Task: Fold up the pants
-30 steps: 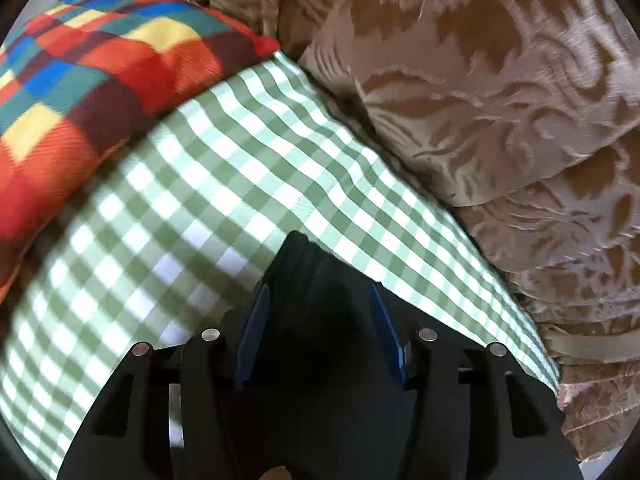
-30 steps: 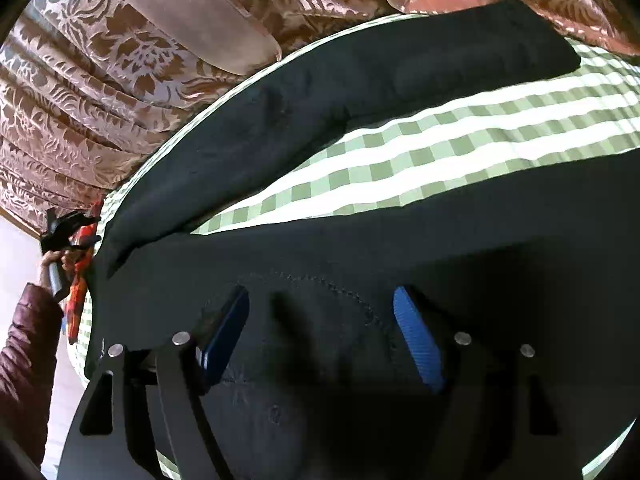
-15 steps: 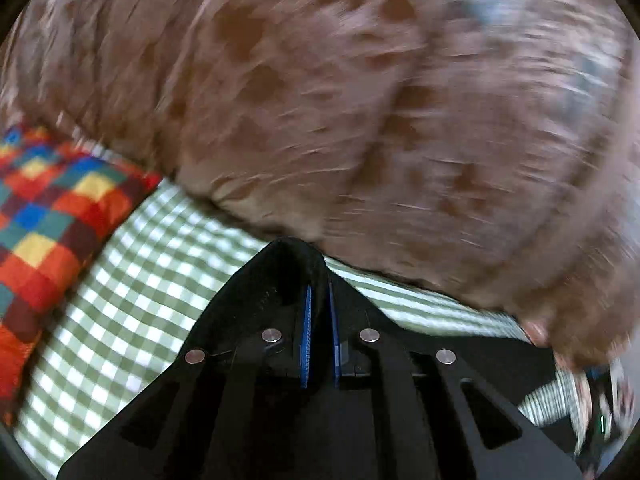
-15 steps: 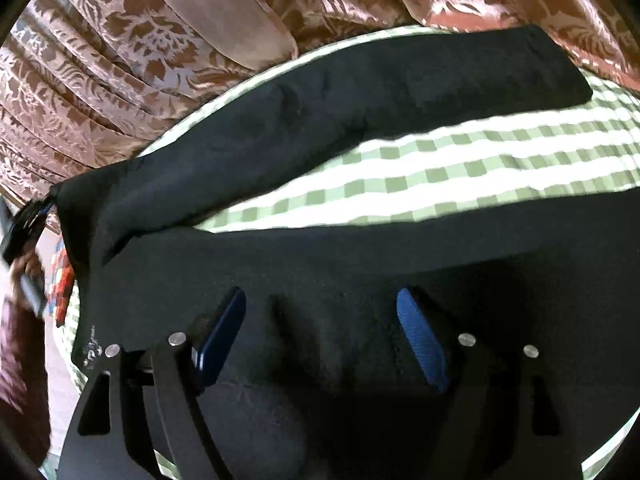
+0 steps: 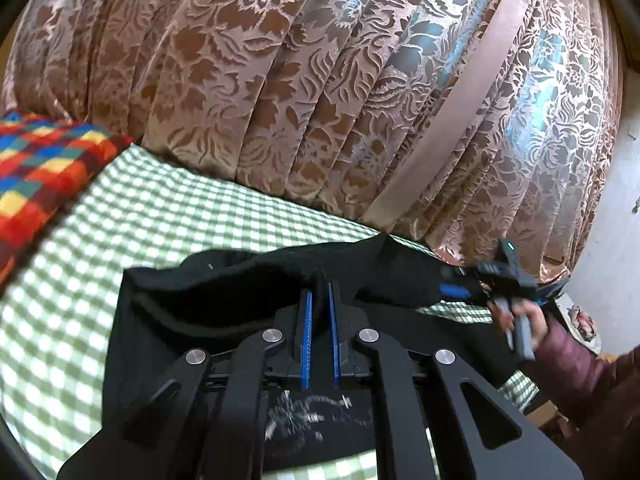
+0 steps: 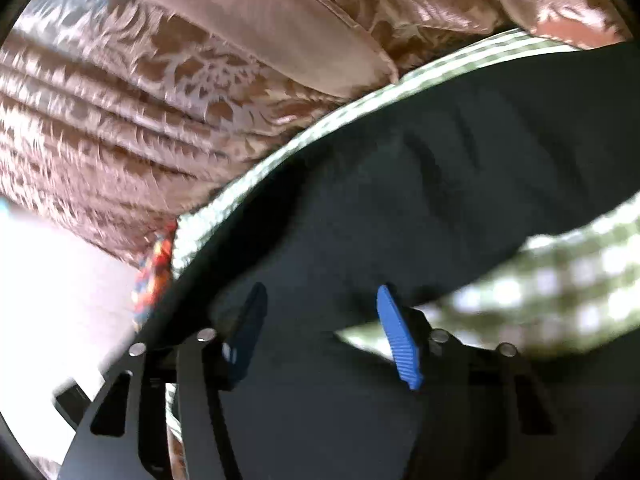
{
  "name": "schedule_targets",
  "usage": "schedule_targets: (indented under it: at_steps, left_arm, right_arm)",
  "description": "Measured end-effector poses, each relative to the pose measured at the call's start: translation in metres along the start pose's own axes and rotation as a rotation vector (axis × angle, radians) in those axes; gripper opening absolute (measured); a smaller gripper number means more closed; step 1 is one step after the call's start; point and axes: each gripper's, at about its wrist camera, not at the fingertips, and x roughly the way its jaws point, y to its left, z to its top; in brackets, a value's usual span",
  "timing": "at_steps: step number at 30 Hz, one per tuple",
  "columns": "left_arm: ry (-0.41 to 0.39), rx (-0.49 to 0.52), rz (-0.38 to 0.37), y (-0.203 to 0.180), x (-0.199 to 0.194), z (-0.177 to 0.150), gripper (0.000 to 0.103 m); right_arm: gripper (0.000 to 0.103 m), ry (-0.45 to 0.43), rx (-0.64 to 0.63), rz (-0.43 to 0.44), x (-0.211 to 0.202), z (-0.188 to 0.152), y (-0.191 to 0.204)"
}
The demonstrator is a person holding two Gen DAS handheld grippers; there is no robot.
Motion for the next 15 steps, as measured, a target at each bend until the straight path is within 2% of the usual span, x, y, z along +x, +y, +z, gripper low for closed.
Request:
schedule_targets:
  at_steps: [2, 5, 10, 12, 14, 15]
  left_arm:
    - [-0.001, -0.003, -0.007, 0.000, -0.003, -0.004, 0.006]
    - [0.003, 0.017, -0.013, -0.005, -0.006, -0.006, 0.006]
    - [0.039, 0.067, -0.001, -0.010, -0.009, -0.013, 0.006]
    - [0.052, 0.074, 0.004, -0.009, -0.010, -0.015, 0.006]
    - [0.059, 0.072, 0.015, -0.006, -0.010, -0.015, 0.006]
    - [0.058, 0.069, 0.022, -0.004, -0.009, -0.014, 0.006]
  right_arm:
    - [0.056, 0.012, 0.039, 0.036, 0.013, 0.018, 0.005]
    - [0.056, 0.019, 0.080, 0.043, 0.034, 0.045, 0.015]
    - [0.056, 0.038, 0.215, -0.002, 0.077, 0.087, 0.006]
    - [0.055, 0.035, 0.273, 0.008, 0.088, 0.098, -0.003]
    - [0.036, 0.044, 0.304, -0.029, 0.097, 0.106, -0.012]
    - [0.023, 0.045, 0.296, -0.065, 0.098, 0.108, -0.013]
